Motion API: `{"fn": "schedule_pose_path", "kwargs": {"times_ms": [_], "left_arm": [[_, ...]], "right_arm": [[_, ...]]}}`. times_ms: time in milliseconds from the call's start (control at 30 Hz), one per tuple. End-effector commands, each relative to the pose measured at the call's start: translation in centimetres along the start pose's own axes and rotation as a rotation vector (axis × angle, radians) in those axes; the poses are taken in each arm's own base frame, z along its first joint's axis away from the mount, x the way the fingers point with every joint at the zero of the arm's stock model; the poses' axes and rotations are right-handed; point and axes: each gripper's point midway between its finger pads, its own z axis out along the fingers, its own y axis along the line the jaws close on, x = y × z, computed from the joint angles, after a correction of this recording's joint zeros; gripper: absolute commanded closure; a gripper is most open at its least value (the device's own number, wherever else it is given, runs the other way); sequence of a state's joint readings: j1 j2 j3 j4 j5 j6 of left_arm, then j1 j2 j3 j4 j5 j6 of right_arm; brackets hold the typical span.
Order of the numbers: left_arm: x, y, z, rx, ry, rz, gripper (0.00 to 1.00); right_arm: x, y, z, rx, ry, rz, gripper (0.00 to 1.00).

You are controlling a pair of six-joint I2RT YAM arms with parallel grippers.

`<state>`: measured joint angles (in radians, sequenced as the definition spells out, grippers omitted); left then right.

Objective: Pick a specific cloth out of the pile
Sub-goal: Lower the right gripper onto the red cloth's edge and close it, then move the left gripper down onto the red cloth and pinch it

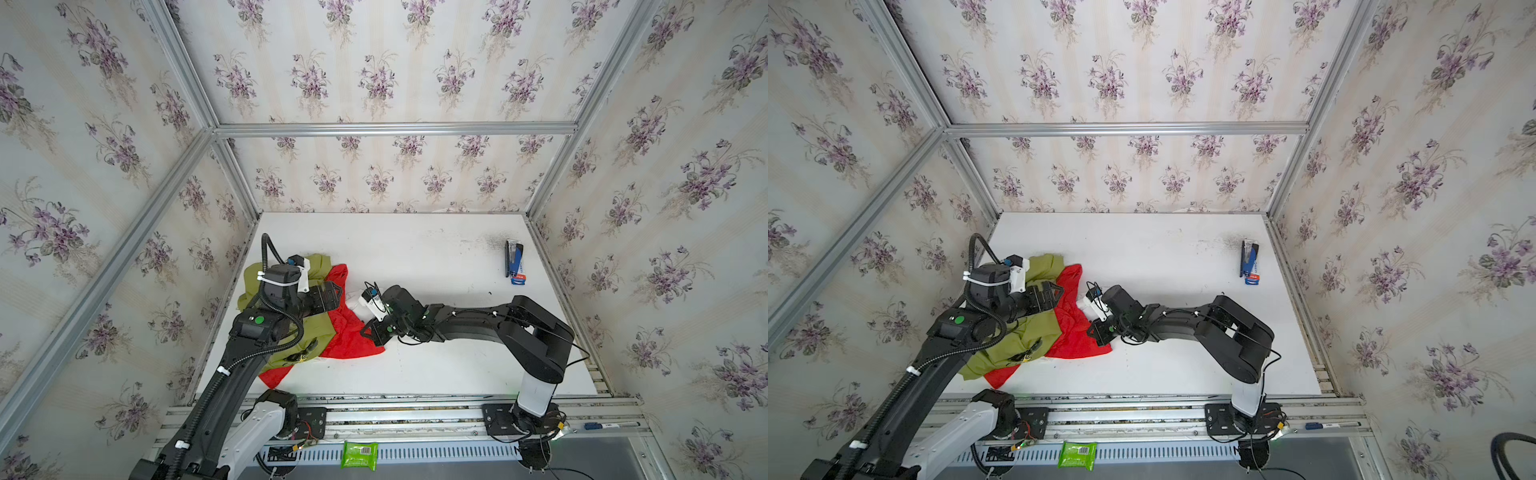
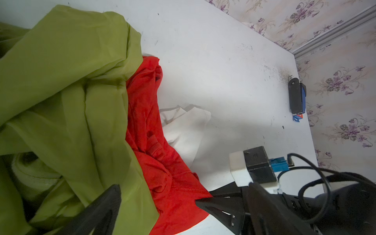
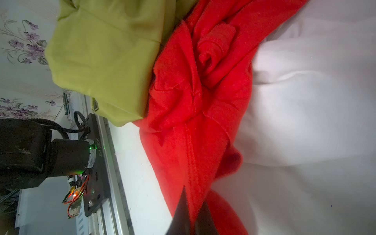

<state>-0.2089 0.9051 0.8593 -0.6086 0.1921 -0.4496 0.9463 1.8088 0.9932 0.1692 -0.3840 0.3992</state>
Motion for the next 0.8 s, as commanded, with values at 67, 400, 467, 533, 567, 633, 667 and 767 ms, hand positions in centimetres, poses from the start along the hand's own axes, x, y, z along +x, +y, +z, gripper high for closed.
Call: {"fn": "schedule_pose_path", "kwargs": {"times_ms": [67, 400, 467, 533, 567, 633, 667, 767], "left_arm": [[-0.6, -0.8, -1.0, -0.016, -0.016, 0.080, 0.03], [-2.3, -1.1, 1.8, -0.138, 0.045, 0.164, 0.14], [-3.0, -1.3, 2.7, -0.168, 0.055, 0.186, 0.14], [-3.6, -1.5, 3.5, -0.188, 0.064, 0.201, 0.14], [-3.6, -1.4, 4.7, -0.207, 0.091, 0.212, 0.15], [-3.8, -1.2, 5.9, -0.236, 0.117, 0.234, 0.17], [-4.0, -1.2, 6.5, -0.251, 0.127, 0.246, 0.18], [-4.0, -0.9, 8.3, -0.295, 0.176, 0.279, 0.21]], "right_arm": [[-2.4, 1.4, -1.8, -0.006, -0.080, -0.064, 1.00], [-4.3, 1.8, -4.9, 0.006, -0.364, -0.206, 1.00], [-4.2, 1.7, -5.1, 0.024, -0.414, -0.249, 1.00], [-4.2, 1.5, -5.1, 0.043, -0.432, -0.276, 1.00], [-4.1, 1.4, -5.0, 0.051, -0.429, -0.289, 1.00], [-3.9, 1.5, -4.9, 0.055, -0.432, -0.312, 1.00], [-3.9, 1.5, -4.9, 0.056, -0.438, -0.324, 1.00], [-3.5, 1.8, -5.0, 0.058, -0.448, -0.356, 1.00]]}}
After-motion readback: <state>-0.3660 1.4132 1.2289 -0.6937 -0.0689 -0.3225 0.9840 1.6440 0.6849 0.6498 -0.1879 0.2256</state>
